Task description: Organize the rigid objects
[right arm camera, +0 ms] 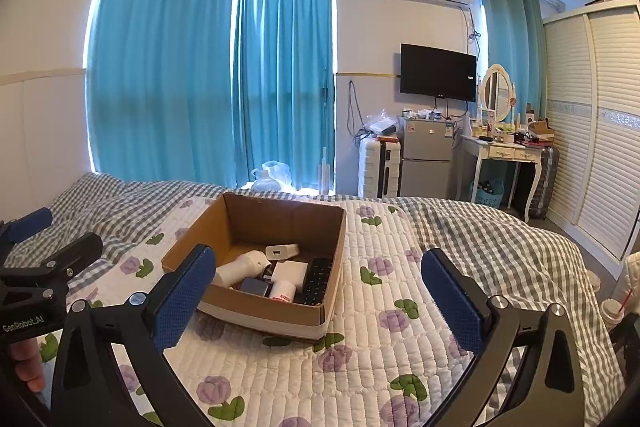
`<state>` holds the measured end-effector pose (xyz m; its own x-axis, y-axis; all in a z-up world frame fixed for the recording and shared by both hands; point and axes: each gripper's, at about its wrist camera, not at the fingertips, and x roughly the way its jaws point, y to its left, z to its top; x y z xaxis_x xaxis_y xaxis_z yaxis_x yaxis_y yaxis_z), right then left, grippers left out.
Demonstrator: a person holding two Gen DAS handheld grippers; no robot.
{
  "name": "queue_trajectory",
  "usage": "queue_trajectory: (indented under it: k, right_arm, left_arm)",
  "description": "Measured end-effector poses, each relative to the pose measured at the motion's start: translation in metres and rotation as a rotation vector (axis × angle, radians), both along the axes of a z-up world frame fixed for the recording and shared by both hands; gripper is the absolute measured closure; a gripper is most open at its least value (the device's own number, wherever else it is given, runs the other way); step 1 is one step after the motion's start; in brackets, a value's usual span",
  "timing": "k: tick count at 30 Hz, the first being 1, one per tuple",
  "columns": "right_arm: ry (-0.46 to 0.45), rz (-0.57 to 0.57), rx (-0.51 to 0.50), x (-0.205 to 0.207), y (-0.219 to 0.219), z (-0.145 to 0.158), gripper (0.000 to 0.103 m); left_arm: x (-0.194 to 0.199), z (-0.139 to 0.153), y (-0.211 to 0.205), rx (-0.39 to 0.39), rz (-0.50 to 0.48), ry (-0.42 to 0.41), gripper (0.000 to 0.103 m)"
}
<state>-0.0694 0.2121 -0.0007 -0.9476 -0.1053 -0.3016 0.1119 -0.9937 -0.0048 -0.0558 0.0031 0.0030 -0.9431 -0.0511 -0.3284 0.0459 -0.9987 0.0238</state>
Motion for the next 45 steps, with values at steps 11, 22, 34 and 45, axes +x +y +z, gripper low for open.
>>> queue_trajectory:
  k: [11, 22, 34, 45]
  right_arm:
    - [-0.016, -0.006, 0.012, -0.004, -0.003, -0.006, 0.0]
    - [-0.025, -0.013, 0.012, -0.006, -0.004, -0.008, 0.0]
    - [-0.039, -0.021, 0.011, -0.008, -0.004, -0.011, 0.0]
    - [-0.051, -0.023, 0.013, -0.01, -0.003, -0.014, 0.0]
  left_arm:
    - [0.0, -0.002, -0.002, 0.001, 0.009, -0.013, 0.0]
    - [0.0, -0.002, -0.003, -0.011, 0.02, -0.023, 0.0]
    - [-0.001, -0.003, -0.002, -0.029, 0.03, -0.025, 0.0]
    - [-0.002, -0.004, -0.003, -0.021, 0.029, -0.031, 0.0]
